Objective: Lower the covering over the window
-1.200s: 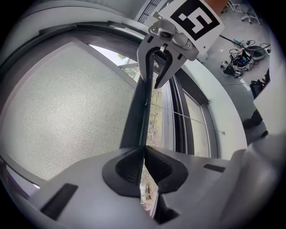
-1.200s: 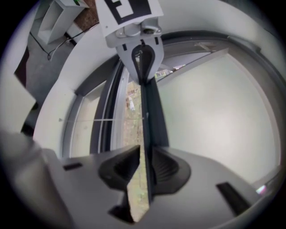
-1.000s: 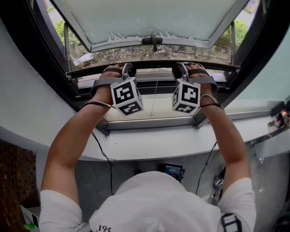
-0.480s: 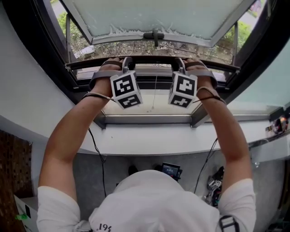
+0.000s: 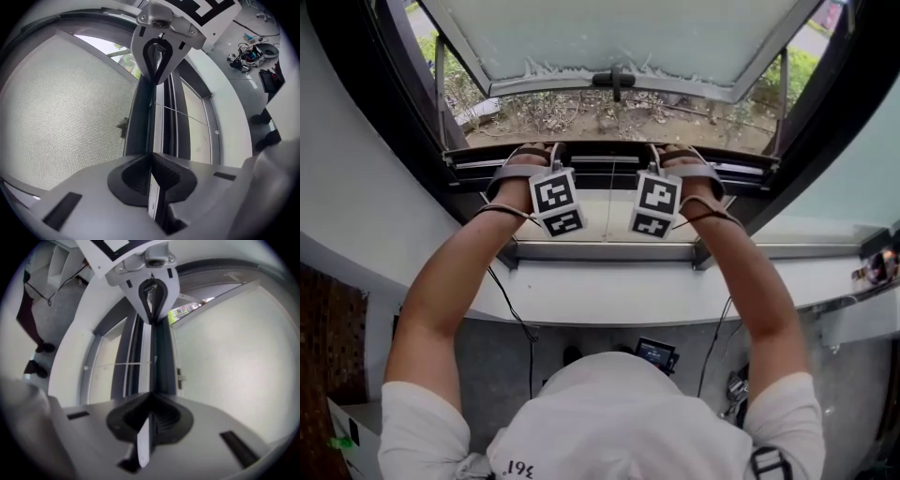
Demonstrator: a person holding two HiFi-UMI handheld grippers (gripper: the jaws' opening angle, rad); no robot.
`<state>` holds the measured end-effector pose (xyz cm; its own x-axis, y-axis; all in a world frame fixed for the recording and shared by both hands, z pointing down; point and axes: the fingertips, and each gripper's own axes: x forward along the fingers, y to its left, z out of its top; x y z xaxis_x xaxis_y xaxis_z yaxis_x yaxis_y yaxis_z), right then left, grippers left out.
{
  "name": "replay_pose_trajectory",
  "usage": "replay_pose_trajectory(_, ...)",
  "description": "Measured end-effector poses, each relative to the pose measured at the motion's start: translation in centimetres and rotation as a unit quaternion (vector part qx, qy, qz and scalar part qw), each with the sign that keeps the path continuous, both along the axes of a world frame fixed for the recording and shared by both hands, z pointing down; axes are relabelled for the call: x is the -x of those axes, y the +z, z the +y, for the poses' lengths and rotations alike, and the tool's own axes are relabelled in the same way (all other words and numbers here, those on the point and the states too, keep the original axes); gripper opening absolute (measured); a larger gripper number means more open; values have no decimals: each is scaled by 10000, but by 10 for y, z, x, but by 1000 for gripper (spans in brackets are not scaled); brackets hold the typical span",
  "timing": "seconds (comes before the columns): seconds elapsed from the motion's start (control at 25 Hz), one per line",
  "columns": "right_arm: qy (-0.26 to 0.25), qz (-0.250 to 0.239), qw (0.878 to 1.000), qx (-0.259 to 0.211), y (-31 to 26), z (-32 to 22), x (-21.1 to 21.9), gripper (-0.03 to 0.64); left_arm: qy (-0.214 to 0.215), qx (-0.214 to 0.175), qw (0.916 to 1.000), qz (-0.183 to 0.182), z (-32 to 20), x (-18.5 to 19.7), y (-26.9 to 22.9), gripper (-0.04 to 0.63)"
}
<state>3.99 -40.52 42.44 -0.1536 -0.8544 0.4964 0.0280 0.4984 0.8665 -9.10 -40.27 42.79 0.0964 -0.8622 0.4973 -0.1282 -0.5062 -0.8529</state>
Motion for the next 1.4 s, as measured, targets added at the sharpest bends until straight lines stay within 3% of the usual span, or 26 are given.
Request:
replay_pose_trajectory(0.36, 171, -41, 9994, 304, 14, -1, -1, 28, 7, 310, 9995, 107, 0, -1, 14, 31)
replay_pose_trajectory(0.72, 198, -51, 9939, 1082, 53, 3, -1, 28, 3, 1213, 9926, 91, 5, -2, 56, 25)
replay_pose_trajectory(1.04, 219, 362, 9830, 1784, 56, 7, -1, 29, 17, 2286, 9734, 135, 12, -2, 59, 28)
replay_pose_trajectory(1.4, 107, 489, 9746, 2182, 57, 11, 0, 35, 102, 3047, 9521, 224, 24, -4, 61, 88)
